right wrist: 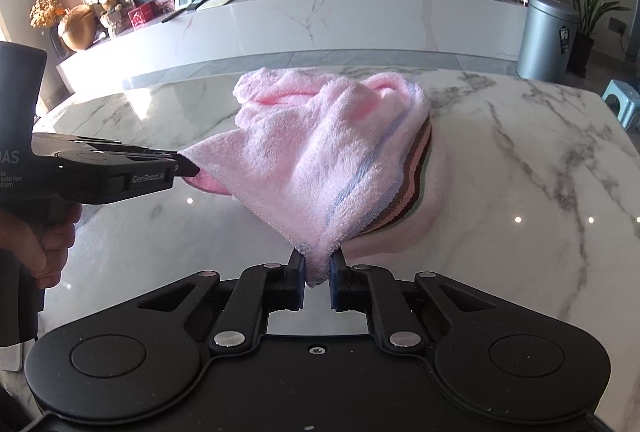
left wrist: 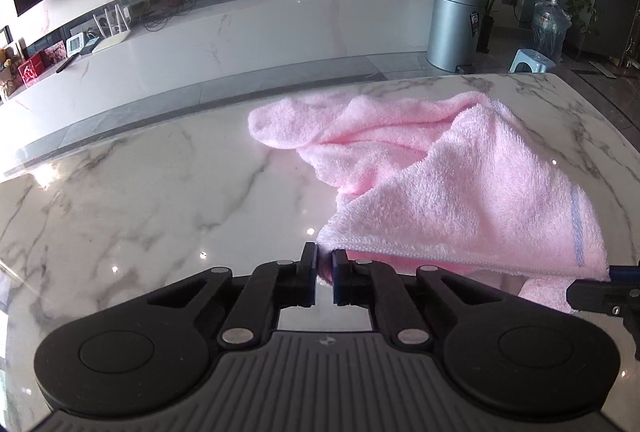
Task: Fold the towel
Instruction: 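Grasp the striped edge of the pink towel with the right gripper, then grasp the striped towel edge with the left gripper while the right gripper releases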
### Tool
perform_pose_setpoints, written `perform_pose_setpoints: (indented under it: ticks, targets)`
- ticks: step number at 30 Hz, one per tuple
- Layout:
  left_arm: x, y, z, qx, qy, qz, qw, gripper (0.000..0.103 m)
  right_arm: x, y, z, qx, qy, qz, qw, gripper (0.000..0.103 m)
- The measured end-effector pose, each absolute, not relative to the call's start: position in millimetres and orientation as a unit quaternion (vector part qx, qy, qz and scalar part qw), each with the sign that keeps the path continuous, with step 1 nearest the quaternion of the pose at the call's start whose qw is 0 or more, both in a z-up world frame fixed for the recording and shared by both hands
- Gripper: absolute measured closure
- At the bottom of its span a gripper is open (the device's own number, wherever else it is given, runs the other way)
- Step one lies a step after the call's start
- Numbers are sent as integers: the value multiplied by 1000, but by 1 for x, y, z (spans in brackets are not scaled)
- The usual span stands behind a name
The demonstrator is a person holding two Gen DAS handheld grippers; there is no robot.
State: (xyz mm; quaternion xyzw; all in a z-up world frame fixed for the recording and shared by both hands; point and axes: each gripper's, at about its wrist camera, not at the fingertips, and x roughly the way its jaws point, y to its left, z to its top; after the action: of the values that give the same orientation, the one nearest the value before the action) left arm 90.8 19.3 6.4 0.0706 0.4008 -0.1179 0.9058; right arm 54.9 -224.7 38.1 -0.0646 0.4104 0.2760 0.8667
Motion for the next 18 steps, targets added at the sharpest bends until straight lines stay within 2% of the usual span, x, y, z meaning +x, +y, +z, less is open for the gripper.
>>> perform_pose_setpoints:
  ticks: [13, 18]
  targets:
    - [35, 15, 80, 101, 350, -104, 925, 97, 28, -264, 96, -106, 374, 265, 883, 98]
    - [17, 14, 87, 146, 348, -89, 922, 97, 19, -275, 102, -106, 368, 271, 883, 101]
